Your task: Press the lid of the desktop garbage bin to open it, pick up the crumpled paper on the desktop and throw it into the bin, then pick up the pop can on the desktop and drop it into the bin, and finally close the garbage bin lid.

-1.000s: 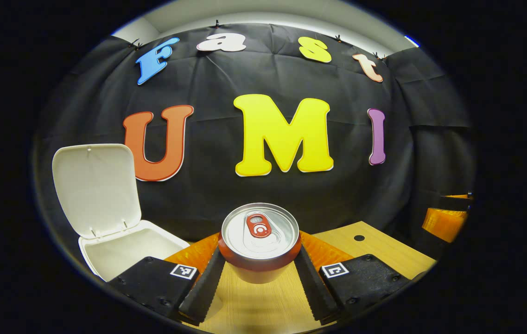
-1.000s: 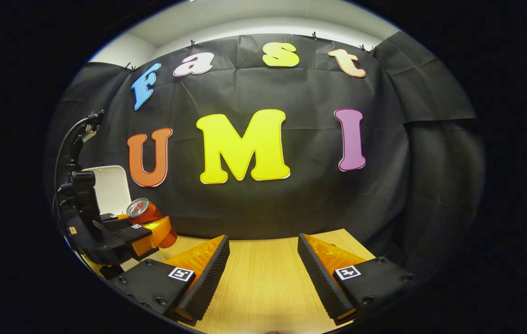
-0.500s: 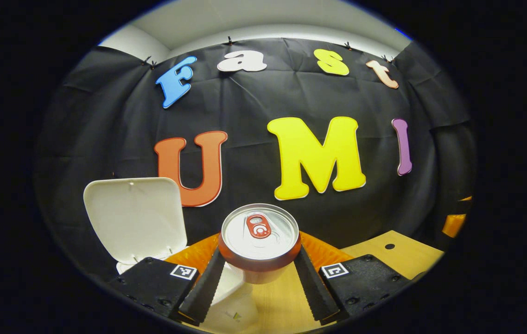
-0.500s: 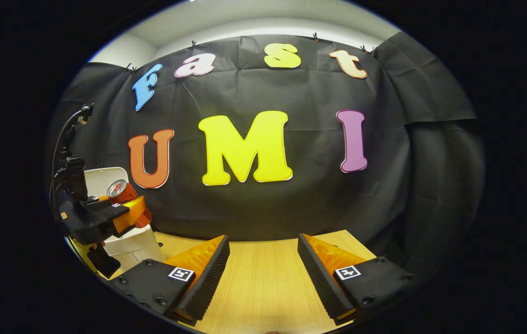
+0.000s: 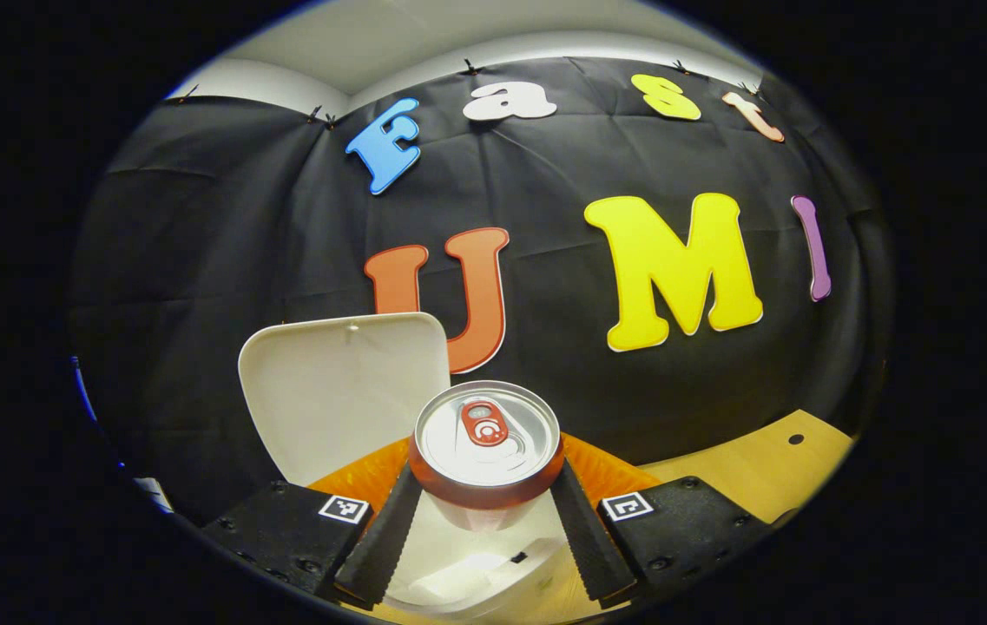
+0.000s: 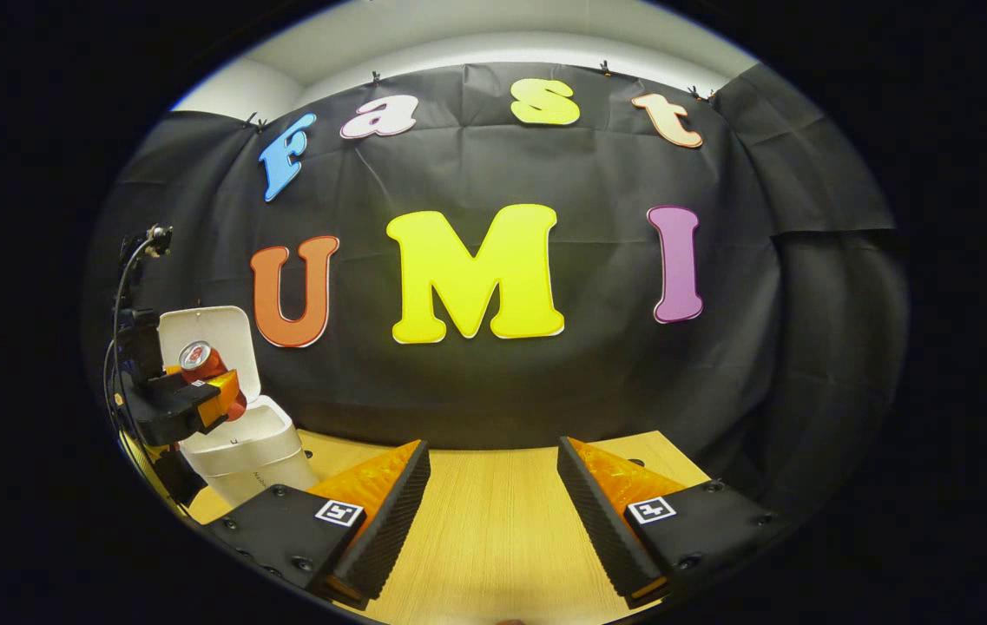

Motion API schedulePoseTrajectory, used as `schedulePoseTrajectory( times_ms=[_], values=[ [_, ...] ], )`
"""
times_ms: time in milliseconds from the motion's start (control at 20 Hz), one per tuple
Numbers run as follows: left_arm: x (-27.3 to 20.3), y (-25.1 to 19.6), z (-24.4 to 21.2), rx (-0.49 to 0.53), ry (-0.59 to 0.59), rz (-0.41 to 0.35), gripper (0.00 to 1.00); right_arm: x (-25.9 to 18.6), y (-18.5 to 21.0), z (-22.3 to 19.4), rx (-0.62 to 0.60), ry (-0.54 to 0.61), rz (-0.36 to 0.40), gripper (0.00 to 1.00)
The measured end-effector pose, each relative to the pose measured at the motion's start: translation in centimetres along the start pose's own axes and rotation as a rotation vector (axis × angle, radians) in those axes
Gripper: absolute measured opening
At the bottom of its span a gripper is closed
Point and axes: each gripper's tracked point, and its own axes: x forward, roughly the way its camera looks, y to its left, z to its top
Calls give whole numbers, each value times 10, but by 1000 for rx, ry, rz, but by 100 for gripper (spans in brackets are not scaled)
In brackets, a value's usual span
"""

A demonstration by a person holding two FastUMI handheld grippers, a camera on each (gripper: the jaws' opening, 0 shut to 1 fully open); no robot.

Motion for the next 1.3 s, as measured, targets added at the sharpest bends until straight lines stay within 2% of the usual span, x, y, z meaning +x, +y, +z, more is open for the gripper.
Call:
schedulePoseTrajectory(
  times_ms=[300, 550, 700, 1050, 1300],
  values=[
    [4, 14, -11, -4, 29, 35, 84, 1, 1, -1, 8, 0, 1, 94],
    [5, 12, -15, -46, 37, 37, 96, 0, -1, -2, 7, 4, 2, 93],
    [6, 14, -10, -60, 35, 34, 96, 1, -3, 1, 3, 1, 3, 92],
    [12, 13, 42, -64, -12, -32, 96, 0, 1, 9, -2, -9, 26, 96],
    [23, 18, 81, -48, -54, -72, 96, -5, 6, 10, 7, -12, 39, 94]
  ],
)
